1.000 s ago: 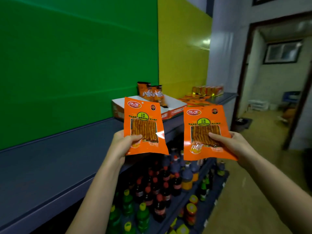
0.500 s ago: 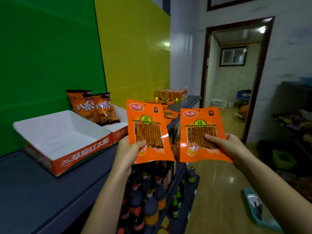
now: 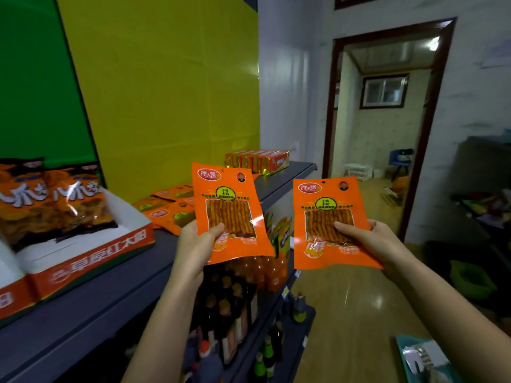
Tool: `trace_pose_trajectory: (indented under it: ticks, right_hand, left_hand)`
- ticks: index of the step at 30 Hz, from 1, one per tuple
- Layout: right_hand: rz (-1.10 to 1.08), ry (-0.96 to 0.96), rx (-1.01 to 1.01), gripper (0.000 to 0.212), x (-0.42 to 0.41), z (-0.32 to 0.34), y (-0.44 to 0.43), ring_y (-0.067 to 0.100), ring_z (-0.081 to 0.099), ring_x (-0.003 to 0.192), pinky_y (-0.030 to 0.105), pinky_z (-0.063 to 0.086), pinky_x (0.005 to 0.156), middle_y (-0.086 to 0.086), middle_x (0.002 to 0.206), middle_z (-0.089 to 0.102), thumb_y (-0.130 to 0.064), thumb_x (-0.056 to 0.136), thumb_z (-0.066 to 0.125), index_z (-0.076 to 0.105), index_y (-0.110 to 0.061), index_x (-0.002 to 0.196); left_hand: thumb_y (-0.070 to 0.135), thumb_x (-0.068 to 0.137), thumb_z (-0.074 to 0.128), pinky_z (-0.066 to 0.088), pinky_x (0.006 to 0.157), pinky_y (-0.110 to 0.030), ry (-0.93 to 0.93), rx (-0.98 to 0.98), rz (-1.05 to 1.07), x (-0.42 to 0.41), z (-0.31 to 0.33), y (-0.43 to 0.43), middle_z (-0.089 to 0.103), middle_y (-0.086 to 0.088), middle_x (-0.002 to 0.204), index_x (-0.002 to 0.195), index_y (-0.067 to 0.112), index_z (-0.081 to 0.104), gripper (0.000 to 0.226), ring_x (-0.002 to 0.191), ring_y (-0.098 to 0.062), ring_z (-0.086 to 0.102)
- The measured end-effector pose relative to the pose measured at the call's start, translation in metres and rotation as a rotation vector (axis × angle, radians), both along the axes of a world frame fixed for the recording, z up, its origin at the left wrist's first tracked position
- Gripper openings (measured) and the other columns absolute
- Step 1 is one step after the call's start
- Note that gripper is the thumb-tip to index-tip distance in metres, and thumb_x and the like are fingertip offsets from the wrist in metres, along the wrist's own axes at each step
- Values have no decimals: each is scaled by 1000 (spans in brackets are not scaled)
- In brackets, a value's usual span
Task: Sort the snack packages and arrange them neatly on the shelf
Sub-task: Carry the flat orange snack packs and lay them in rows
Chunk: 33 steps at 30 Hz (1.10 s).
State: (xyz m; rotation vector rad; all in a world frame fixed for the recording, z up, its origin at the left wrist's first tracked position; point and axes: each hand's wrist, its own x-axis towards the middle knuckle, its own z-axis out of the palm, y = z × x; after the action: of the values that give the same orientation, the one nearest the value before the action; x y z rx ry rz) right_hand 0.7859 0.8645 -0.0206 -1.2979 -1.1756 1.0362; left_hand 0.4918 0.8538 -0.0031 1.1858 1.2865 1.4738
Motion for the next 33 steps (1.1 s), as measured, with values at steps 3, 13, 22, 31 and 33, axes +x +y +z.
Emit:
trace_pose_trajectory:
  ticks: [3,13,22,31,33]
  right_hand:
    - [66,0,-1,9,81,25,92,7,65,43,15,49,40,-5,53,70,-15,83,68,64,-12,90]
    - [190,-37,-13,15,125,22,203,10,68,49,17,51,44,-4,62,73,-20,79,72,68,-13,93]
    - [342,-33,-23,28,121,16,317,17,68,68,28,55,64,7,89,72,-25,79,73,65,-14,103]
    - [513,-47,15,15,87,31,434,3,68,51,14,50,45,0,80,71,-24,81,70,65,-18,94]
    - [551,-48,16,14,80,31,456,3,68,52,14,51,47,-2,81,71,-25,81,70,65,-20,94]
  left_hand:
    - [15,92,56,53,76,-35,-17,-13,151,88,1,78,68,-6,94,102,22,59,12,84,-24,66]
    - [14,95,48,52,79,-36,-131,-47,243,137,0,150,68,-8,84,102,15,57,12,73,-20,65]
    - [15,96,49,53,73,-33,-43,-25,368,159,-6,231,67,-6,89,104,17,56,11,77,-20,65]
    - [14,95,51,52,80,-37,101,10,559,155,-6,311,68,-8,93,96,18,60,10,81,-24,65]
    - [24,93,53,53,82,-39,154,-10,602,151,-9,322,69,-8,97,101,17,61,13,85,-25,67]
